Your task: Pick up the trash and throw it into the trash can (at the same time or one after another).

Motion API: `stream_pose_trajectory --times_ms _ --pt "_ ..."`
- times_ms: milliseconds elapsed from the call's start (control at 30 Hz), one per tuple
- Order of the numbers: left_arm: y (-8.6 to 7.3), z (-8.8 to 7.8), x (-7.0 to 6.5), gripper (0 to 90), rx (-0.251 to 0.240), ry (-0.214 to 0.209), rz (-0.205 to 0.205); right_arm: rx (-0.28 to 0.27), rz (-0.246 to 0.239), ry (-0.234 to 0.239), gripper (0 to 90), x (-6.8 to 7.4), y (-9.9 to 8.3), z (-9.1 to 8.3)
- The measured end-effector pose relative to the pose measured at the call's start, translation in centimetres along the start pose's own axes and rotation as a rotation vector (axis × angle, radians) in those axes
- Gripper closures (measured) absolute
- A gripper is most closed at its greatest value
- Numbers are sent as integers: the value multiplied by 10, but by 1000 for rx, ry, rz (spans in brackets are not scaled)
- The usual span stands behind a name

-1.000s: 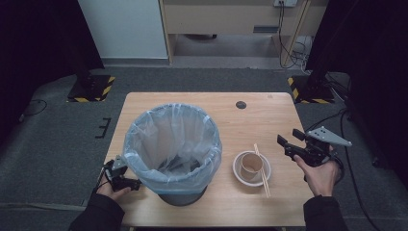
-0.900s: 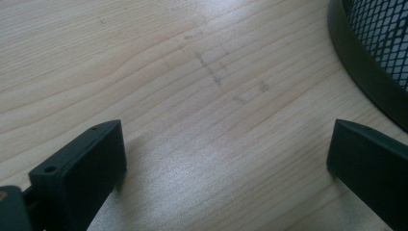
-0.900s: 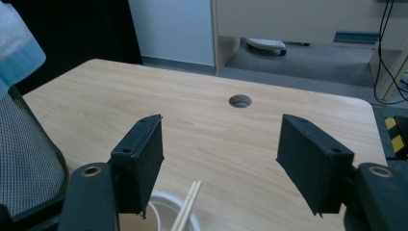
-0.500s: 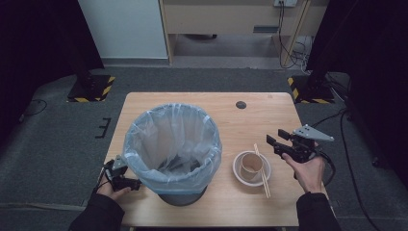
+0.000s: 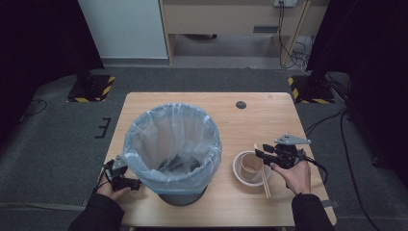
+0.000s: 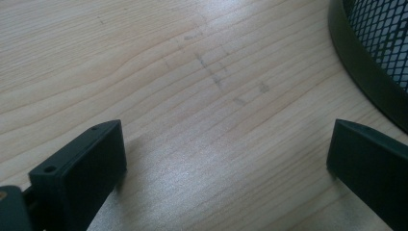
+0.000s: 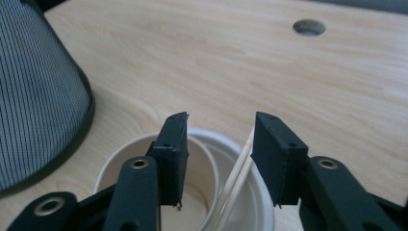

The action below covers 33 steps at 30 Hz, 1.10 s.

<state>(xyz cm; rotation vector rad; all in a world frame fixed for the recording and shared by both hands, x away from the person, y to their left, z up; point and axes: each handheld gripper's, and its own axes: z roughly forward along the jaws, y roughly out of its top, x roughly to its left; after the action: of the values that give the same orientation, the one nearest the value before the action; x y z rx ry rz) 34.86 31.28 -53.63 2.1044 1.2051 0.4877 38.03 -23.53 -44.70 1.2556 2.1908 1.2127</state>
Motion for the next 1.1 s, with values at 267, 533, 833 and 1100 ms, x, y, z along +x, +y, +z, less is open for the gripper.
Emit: stream_pose_trajectory --times_ms 267,533,833,1100 --pt "0 0 0 0 0 -1 1 78 12 27 657 0 -8 8" --pt "0 0 0 0 0 -1 1 122 13 41 698 1 -12 13" --pt "0 0 0 0 0 -2 2 148 -6 37 760 2 -13 15" --pt "0 0 0 0 0 -2 2 162 -15 41 822 3 -14 17"
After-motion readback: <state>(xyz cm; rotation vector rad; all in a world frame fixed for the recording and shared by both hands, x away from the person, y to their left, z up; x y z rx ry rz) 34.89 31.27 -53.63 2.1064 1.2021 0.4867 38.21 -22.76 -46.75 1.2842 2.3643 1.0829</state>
